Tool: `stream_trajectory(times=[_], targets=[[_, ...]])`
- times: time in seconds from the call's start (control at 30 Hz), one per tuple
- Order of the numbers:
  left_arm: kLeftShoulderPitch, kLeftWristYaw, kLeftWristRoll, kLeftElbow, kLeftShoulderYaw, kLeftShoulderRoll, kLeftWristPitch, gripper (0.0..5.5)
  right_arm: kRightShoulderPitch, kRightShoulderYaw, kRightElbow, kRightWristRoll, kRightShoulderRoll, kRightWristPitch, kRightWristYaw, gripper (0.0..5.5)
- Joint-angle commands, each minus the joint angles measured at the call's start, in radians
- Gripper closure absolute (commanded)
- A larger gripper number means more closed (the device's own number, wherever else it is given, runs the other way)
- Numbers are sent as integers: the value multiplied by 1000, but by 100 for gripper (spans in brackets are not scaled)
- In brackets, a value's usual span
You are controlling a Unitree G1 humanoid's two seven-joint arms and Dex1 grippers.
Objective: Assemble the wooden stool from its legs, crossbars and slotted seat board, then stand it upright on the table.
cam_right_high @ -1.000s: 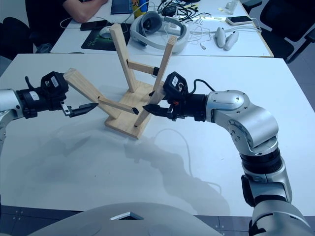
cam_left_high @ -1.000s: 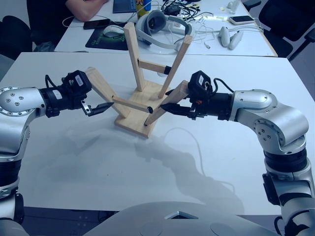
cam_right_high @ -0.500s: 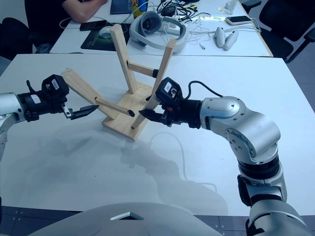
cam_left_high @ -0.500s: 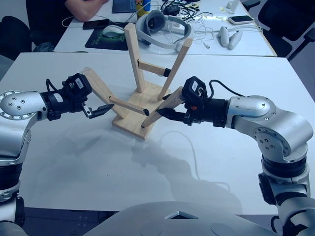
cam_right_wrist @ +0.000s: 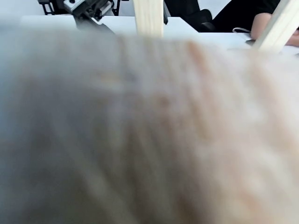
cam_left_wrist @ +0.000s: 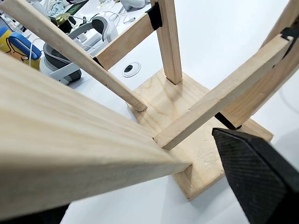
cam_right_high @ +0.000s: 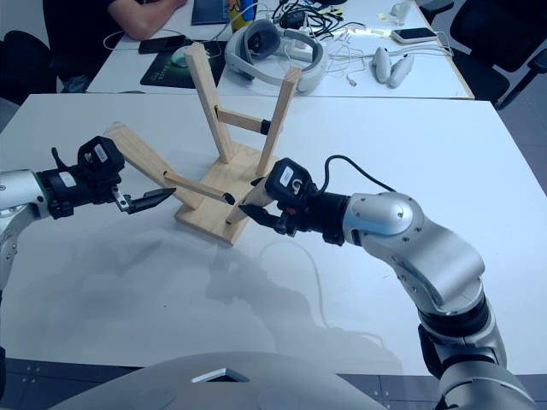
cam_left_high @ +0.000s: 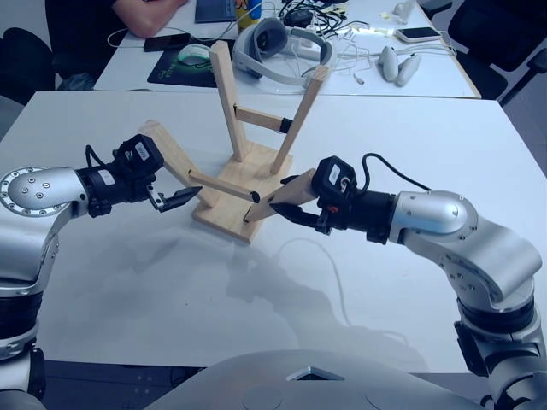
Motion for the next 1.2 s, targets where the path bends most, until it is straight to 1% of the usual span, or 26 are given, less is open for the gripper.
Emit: stream_trajectory(times=[0.03, 0.17, 0.33, 0.4, 0.67, 0.73, 0.9, 1.0, 1.1, 1.2], targets=[[50, 14, -27, -55, -3, -19, 30, 92, 33, 44, 4, -5, 28, 54, -54, 344], [59, 39, -31, -78, -13, -37, 48, 92, -8, 40, 33, 6, 59, 80, -66, 344], [81, 57, -24, -86, -18, -51, 45, 92, -49, 35, 75, 4, 29, 98, -44, 344], [81, 61, -26, -88, -15, -52, 47, 92, -49, 54, 81, -2, 10, 106, -37, 344], [88, 75, -29, -93, -15, -59, 52, 92, -29, 136, 70, -3, -7, 127, -46, 344], [85, 79, -30, -95, -19, -62, 56, 92, -49, 145, 84, -4, 12, 142, -55, 344], [91, 92, -30, -102, -23, -71, 61, 92, -130, 93, 183, 26, 89, 197, -66, 344], [90, 106, -29, -106, -27, -84, 67, 92, -169, 81, 250, 46, 103, 224, -44, 344], [95, 115, -27, -110, -26, -93, 68, 92, -183, 134, 275, 26, 59, 215, -19, 344], [105, 121, -29, -118, -23, -98, 74, 92, -173, 189, 240, 11, 26, 200, -10, 344]])
